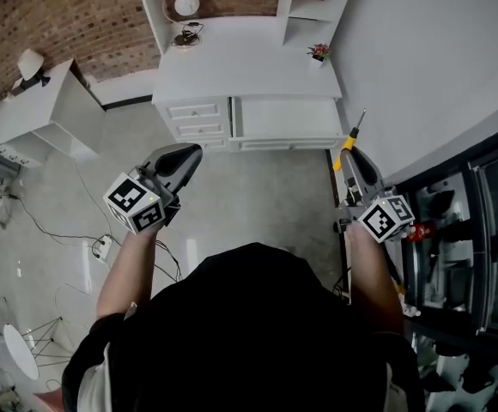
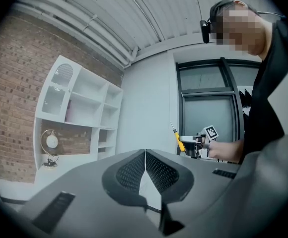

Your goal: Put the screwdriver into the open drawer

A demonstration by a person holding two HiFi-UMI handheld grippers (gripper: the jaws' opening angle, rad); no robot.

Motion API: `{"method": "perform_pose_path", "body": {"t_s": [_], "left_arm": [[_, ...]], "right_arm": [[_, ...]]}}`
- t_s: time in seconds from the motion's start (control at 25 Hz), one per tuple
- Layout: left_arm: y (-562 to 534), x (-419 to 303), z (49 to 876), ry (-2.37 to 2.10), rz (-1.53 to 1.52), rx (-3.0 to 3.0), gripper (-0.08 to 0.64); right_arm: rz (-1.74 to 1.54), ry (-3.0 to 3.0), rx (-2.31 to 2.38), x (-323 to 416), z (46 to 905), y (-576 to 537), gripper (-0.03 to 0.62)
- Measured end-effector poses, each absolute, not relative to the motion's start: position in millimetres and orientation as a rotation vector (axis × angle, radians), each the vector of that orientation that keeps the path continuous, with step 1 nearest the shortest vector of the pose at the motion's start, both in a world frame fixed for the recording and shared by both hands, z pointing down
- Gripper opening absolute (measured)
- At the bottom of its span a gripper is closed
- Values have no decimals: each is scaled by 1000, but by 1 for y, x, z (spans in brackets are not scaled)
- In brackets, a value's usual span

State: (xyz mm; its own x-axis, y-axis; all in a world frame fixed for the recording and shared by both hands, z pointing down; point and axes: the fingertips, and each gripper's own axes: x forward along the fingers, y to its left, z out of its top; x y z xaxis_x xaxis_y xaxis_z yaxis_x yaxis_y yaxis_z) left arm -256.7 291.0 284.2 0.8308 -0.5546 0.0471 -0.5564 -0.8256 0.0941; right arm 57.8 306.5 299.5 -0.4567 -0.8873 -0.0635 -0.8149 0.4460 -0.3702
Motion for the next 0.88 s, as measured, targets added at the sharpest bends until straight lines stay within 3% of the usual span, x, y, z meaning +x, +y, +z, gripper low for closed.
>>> {"method": "perform_pose_path", "body": {"t_s": [0.88], "left_arm": [[294, -270, 282, -934, 13, 2919, 23]], "right_arm": [[-432, 2438, -1452, 50, 296, 298, 80]]}}
